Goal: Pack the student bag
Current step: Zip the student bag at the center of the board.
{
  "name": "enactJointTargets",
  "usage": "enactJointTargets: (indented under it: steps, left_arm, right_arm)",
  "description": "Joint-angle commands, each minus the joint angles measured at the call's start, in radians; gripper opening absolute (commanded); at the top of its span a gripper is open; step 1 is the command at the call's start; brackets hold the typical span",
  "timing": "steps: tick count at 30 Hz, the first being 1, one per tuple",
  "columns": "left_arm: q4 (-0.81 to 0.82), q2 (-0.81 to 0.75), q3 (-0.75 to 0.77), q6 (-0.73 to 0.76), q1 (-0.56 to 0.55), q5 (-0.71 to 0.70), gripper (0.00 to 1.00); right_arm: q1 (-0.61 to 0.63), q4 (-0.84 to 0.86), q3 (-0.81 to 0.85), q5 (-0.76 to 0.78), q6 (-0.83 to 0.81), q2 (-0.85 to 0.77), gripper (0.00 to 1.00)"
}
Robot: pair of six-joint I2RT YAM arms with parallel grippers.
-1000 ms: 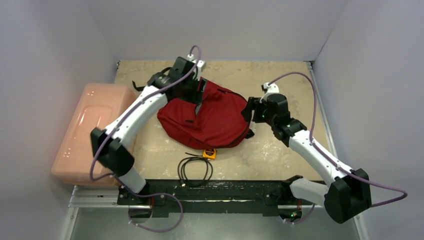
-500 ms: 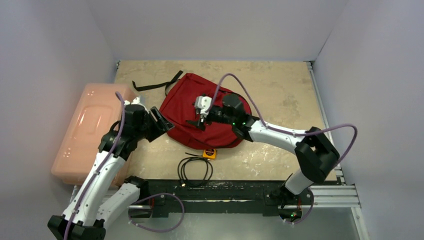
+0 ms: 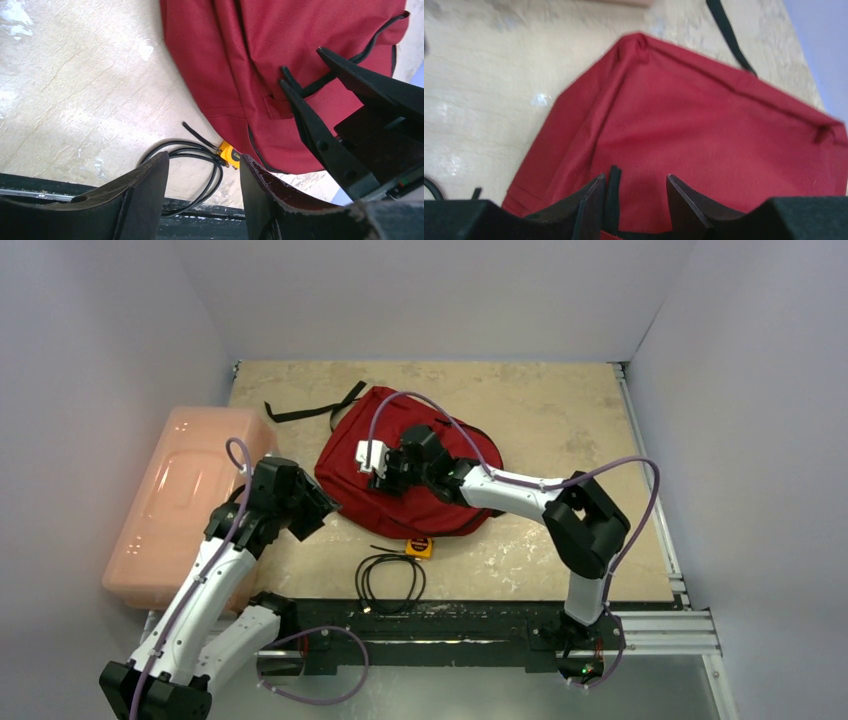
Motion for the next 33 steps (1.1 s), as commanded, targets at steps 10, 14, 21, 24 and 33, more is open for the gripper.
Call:
enactJointTargets:
  steps: [10, 14, 21, 24, 33]
  left_arm:
    - [0.038, 0.071, 0.039, -0.013, -0.008, 0.041, 0.53]
    - [0.077, 0.123, 0.041, -0.055, -0.02, 0.091, 0.53]
    - [0.252, 0.282, 0.05, -0.182, -0.018, 0.27, 0.43]
    - [0.32, 0.333, 0.02, -0.242, -0.018, 0.294, 0.38]
    - [0.532, 0.396, -0.068, -0.276, -0.027, 0.262, 0.5]
  right_arm:
    - [0.023, -0.086, 0.026, 0.14, 0.016, 0.02, 0.26]
    - [0.025, -0.1, 0.039, 0.169, 0.041, 0.015, 0.03]
    - [-0.022, 0.015, -0.009, 0.025, 0.56, -0.108, 0.0]
    - [-0.06, 0.045, -0.016, -0.036, 0.847, -0.095, 0.0]
    - [-0.095, 0.207, -0.086, -0.137, 1.214, -0.046, 0.0]
